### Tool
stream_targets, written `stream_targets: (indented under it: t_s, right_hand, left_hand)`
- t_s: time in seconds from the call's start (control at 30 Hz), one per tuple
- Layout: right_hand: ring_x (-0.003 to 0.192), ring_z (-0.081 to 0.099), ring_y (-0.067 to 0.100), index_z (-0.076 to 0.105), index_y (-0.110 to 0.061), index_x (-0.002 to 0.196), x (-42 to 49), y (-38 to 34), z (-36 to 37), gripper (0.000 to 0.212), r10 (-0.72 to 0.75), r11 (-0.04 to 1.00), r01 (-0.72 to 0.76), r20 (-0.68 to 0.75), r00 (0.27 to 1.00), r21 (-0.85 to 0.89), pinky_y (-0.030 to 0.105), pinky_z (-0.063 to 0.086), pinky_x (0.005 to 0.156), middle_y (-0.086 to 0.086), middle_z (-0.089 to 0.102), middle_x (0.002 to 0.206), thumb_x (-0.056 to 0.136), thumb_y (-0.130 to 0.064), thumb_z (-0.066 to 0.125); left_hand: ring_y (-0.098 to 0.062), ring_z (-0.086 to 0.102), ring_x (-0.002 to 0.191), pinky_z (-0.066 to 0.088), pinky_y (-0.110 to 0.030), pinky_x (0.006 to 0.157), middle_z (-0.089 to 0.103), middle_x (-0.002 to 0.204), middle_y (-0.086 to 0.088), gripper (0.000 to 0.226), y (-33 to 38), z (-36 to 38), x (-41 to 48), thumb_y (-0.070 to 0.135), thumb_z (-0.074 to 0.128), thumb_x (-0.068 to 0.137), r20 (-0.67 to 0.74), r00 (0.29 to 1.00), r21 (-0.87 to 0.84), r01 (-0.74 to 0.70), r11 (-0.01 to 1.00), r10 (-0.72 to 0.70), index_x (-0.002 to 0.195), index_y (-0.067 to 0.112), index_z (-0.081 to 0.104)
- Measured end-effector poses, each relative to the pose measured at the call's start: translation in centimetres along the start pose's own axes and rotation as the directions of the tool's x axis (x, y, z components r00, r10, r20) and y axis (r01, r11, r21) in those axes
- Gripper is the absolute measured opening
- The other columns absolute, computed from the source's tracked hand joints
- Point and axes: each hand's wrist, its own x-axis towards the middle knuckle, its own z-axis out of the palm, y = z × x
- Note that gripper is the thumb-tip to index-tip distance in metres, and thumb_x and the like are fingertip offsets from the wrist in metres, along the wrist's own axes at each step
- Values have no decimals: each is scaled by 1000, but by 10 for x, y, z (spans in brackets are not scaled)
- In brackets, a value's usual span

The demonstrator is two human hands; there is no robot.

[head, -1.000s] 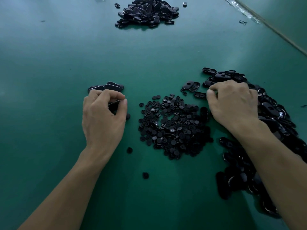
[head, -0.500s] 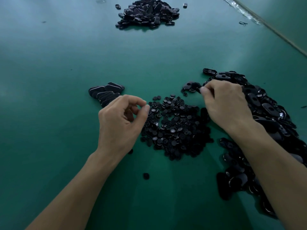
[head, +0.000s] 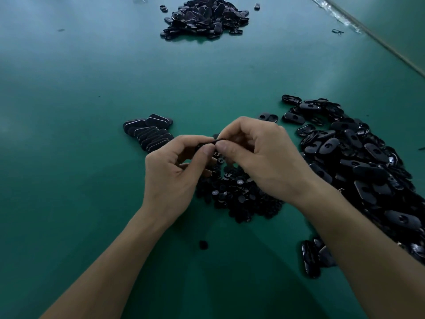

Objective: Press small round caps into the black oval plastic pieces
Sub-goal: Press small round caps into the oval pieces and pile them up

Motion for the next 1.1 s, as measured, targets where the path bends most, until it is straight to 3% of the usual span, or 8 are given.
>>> stream_targets:
  t_s: [0.1, 0.2, 0.6, 0.7, 0.87, 1.0, 1.1]
  right_hand:
    - [69, 67, 12, 68, -26, 93, -1, 1, 0, 8, 0, 997, -1, 11, 1000, 83, 34, 58, 70, -8, 69, 74, 91, -19, 71]
    - [69, 68, 19, 71, -26, 99, -2, 2, 1, 12, 10, 992, -11, 8, 1000, 127, 41, 59, 72, -4, 69, 74, 91, -17, 70]
    - [66, 71, 10, 70, -23, 96, -4, 2, 0, 8, 88, 985, -83, -25, 996, 154, 25, 55, 68, -4, 71, 69, 95, -16, 67]
    - [67, 64, 1, 69, -27, 105, -4, 6, -3, 13, 124, 990, -126, -36, 992, -59, 16, 49, 67, -7, 69, 73, 93, -32, 69]
    - [101, 52, 13, 65, -30, 118, -8, 8, -9, 32, 175, 812, -86, 102, 979, -577, 33, 46, 89, -9, 53, 98, 90, -47, 67]
    - [97, 55, 16, 68, -30, 101, -14, 6, -6, 12, 196, 808, -96, 112, 974, -581, 36, 49, 87, -9, 51, 95, 94, -39, 65]
    - [91, 55, 15, 69, -28, 96, -14, 5, -5, 8, 196, 815, -106, 99, 975, -569, 38, 51, 84, -10, 52, 90, 95, -35, 65]
  left_hand:
    - [-13, 73, 67, 58, -23, 63, 76, 81, 7, 15, 0, 0, 1, 9, 66, 93, 12, 999, -58, 44, 997, -43, 99, 22, 71]
    - [-17, 75, 68, 58, -25, 62, 77, 78, 1, 15, 0, -1, 1, 10, 67, 92, 22, 996, -129, 91, 987, -89, 103, 20, 68]
    - [-17, 76, 75, 59, -24, 66, 77, 83, -1, 15, -2, -1, 2, 4, 65, 92, 24, 991, -241, 134, 961, -133, 99, 15, 71]
    - [-15, 75, 74, 59, -24, 66, 76, 81, 1, 18, -2, -3, 3, 1, 64, 93, 2, 990, -237, 136, 962, -140, 100, 16, 70]
    - [-19, 74, 74, 59, -25, 66, 74, 80, -3, 16, -3, -4, 4, -1, 63, 94, -45, 989, -223, 129, 966, -142, 98, 13, 70]
    - [-20, 74, 73, 59, -25, 66, 74, 81, -6, 16, -4, -3, 4, -2, 63, 94, -59, 987, -217, 132, 967, -148, 97, 12, 71]
    - [-20, 74, 74, 59, -26, 65, 74, 82, -9, 15, -4, -4, 4, -2, 63, 94, -59, 987, -217, 136, 967, -152, 97, 11, 71]
